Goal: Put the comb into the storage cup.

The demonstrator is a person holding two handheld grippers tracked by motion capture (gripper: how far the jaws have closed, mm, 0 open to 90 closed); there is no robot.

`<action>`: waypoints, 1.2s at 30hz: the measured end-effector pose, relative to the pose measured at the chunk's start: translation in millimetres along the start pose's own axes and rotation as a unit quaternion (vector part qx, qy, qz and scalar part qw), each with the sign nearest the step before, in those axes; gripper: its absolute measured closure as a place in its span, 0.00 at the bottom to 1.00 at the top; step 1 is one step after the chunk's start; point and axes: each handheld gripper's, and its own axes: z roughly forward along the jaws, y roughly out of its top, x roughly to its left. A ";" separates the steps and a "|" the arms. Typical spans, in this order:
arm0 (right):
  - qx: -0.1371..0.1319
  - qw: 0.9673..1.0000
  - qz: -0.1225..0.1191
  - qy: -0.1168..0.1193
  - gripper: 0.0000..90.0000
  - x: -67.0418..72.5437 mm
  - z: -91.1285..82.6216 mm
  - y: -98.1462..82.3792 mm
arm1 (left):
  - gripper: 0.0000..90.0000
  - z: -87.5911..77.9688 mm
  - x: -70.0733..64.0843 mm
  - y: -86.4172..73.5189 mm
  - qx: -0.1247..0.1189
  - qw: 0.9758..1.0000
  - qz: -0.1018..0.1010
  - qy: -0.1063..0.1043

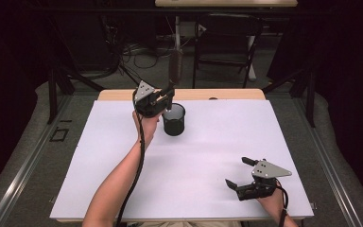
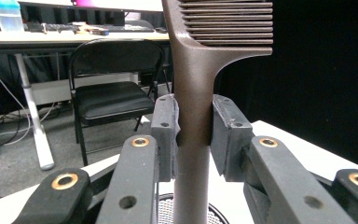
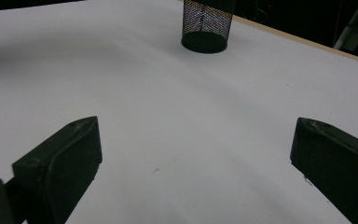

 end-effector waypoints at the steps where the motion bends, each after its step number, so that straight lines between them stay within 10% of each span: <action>1: 0.000 1.000 -0.001 0.000 0.02 0.0 0.0 0.0 | 0.81 0.5 0.2 -0.4 0.000 1.000 0.000 0.000; 36: 0.000 1.000 0.001 -0.001 0.02 0.0 -0.1 0.0 | 0.81 13.0 4.4 -12.6 0.024 1.000 0.003 0.001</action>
